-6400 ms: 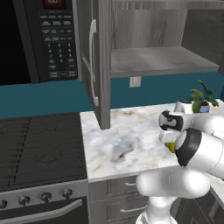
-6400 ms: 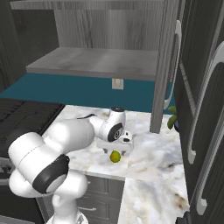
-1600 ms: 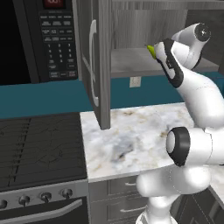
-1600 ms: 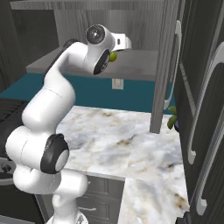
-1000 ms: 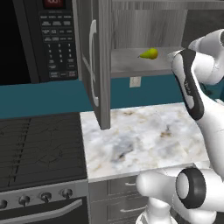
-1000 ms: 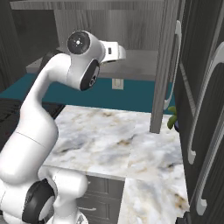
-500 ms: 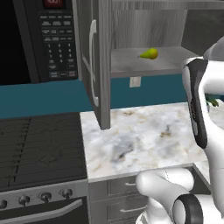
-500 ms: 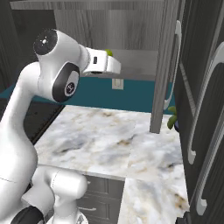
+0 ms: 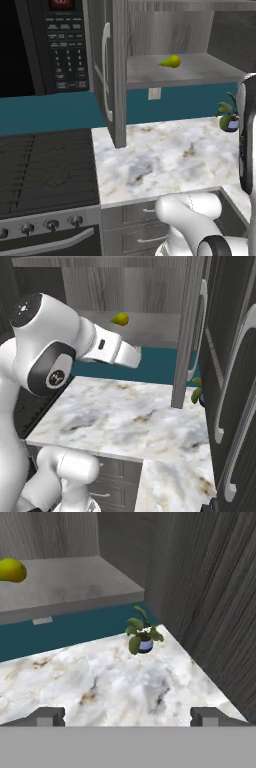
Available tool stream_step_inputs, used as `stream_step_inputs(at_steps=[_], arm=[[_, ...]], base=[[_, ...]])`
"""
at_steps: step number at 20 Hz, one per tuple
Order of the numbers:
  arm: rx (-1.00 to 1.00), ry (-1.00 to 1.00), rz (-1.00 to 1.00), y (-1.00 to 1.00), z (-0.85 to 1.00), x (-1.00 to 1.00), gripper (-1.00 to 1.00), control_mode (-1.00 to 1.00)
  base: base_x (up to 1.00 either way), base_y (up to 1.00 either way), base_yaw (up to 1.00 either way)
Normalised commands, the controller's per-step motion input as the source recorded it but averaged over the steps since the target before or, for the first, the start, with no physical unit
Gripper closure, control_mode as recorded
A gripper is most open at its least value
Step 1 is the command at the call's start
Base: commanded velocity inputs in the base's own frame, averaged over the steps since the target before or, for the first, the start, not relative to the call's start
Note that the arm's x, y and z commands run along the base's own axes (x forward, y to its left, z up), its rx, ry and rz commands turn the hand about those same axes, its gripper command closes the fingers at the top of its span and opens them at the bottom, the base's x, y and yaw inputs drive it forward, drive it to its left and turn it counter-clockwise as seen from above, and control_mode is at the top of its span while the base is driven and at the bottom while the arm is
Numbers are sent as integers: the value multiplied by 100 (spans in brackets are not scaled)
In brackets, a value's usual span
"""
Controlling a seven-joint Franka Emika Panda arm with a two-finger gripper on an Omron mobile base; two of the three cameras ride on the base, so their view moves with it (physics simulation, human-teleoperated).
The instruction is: Pick the pear from the counter and place it in the cabinet. Then close the cabinet.
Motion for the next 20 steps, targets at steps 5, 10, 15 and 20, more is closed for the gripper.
stream_step_inputs(at_steps=[5, 10, 15, 20], arm=[[18, -3, 0, -27, 0, -100, -100, -100], [19, -2, -4, -15, -5, -82, -100, -100], [13, 0, -11, -1, -15, -25, -100, -100], [0, 1, -23, 0, -24, 24, -100, -100]], base=[[0, 0, 0], [0, 0, 0], [0, 0, 0], [0, 0, 0]])
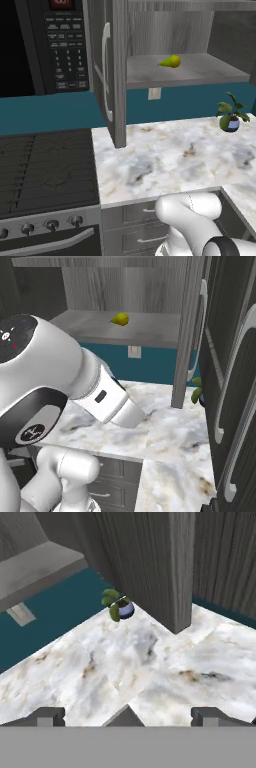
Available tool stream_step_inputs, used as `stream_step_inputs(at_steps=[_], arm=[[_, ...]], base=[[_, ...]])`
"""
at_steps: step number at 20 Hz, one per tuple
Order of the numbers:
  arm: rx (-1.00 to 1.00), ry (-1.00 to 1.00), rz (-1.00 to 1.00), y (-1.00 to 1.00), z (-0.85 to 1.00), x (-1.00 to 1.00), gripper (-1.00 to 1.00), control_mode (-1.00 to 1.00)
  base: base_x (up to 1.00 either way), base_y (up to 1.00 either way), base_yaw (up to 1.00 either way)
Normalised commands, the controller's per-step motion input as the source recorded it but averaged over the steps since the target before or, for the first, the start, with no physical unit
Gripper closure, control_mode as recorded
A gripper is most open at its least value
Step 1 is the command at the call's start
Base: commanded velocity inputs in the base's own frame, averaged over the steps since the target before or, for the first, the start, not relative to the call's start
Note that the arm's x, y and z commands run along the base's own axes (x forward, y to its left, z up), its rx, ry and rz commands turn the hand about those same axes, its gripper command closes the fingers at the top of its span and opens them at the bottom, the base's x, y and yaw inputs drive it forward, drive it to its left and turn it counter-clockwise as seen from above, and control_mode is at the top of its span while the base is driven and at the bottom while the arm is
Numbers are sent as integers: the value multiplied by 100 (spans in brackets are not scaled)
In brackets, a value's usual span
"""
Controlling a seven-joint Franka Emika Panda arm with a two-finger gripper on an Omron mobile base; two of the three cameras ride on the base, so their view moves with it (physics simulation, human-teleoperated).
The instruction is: Pick the pear from the counter and place it in the cabinet. Then close the cabinet.
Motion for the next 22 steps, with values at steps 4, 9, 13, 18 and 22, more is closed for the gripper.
stream_step_inputs(at_steps=[4, 9, 13, 18, 22], arm=[[-3, -1, -14, -23, -29, 67, -100, -100], [-2, 0, -2, -76, -5, 16, -100, -100], [0, 0, 0, -95, 0, 0, -100, -100], [0, 0, 1, -66, 0, 25, -100, -100], [0, 0, 7, -26, 0, 78, -100, -100]], base=[[0, 0, 0], [0, 0, 0], [0, 0, 0], [0, 0, 0], [0, 0, 0]])
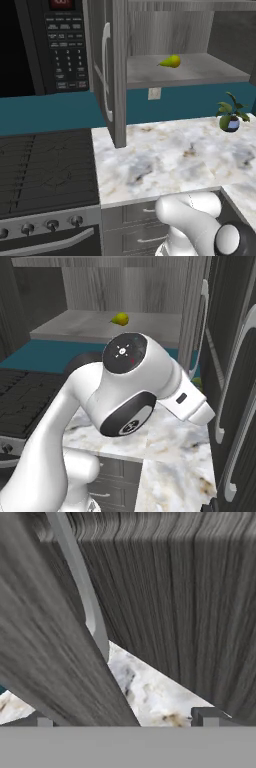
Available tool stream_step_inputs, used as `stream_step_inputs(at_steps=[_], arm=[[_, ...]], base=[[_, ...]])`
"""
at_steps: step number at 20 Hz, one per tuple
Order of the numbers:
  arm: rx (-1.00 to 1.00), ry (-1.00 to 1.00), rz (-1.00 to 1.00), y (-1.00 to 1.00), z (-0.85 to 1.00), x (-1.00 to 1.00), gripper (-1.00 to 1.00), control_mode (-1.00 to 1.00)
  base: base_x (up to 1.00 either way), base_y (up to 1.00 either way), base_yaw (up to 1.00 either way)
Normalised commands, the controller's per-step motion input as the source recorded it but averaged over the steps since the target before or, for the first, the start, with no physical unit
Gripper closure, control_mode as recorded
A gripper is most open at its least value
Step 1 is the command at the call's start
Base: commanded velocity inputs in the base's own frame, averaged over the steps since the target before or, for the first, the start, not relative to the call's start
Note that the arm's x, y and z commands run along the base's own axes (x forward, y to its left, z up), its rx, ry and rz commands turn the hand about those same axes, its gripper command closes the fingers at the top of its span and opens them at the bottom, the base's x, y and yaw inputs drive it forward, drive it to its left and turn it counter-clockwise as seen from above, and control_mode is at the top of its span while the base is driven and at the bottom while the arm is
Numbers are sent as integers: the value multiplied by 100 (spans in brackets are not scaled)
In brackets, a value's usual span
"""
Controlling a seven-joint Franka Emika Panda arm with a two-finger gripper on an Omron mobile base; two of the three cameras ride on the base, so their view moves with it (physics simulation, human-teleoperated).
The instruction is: Pick the pear from the counter and place it in the cabinet. Then close the cabinet.
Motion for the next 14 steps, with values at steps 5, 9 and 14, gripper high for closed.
stream_step_inputs(at_steps=[5, 9, 14], arm=[[0, -2, 12, -14, -1, 77, -100, -100], [-1, -4, 21, -9, -2, 71, -100, -100], [-8, -5, 40, 7, -7, 61, -100, -100]], base=[[0, 0, 0], [0, 0, 0], [0, 0, 0]])
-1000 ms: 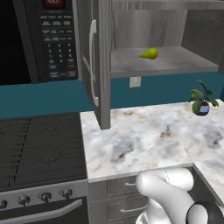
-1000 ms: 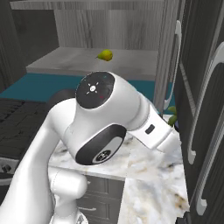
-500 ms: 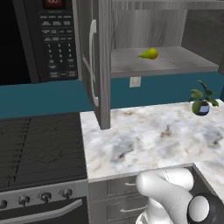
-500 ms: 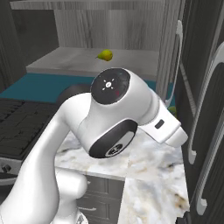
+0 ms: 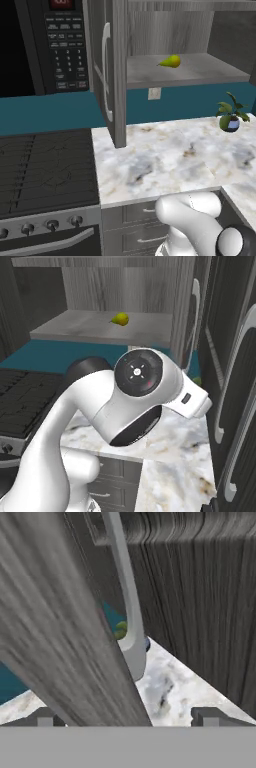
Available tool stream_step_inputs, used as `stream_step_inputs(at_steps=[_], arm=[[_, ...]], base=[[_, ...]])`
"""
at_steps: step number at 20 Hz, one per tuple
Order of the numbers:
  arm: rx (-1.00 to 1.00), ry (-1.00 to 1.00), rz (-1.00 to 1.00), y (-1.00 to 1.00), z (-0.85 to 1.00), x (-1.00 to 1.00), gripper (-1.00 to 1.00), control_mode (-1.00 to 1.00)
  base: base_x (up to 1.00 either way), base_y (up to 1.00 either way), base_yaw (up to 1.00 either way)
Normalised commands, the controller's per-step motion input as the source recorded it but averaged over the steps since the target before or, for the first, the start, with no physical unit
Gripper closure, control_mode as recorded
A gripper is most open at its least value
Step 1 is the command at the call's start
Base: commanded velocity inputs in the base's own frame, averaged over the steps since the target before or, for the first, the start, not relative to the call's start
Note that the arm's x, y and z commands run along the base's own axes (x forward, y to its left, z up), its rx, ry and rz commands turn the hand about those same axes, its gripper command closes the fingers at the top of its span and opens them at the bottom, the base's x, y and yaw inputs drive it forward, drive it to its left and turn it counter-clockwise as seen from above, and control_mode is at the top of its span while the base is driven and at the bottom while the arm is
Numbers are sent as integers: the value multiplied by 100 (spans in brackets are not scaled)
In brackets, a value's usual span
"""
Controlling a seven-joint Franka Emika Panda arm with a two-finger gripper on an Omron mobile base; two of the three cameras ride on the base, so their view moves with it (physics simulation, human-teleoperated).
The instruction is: Pick the pear from the counter and place it in the cabinet. Then close the cabinet.
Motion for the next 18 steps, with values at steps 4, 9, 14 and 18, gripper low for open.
stream_step_inputs(at_steps=[4, 9, 14, 18], arm=[[-15, -3, 44, 43, -1, 70, -100, -100], [-17, 0, 34, 64, 0, 87, -100, -100], [-18, 0, 14, 78, 0, 92, -100, -100], [-16, 0, 5, 79, 0, 99, -100, -100]], base=[[0, 0, 0], [0, 0, 0], [0, 0, 0], [0, 0, 0]])
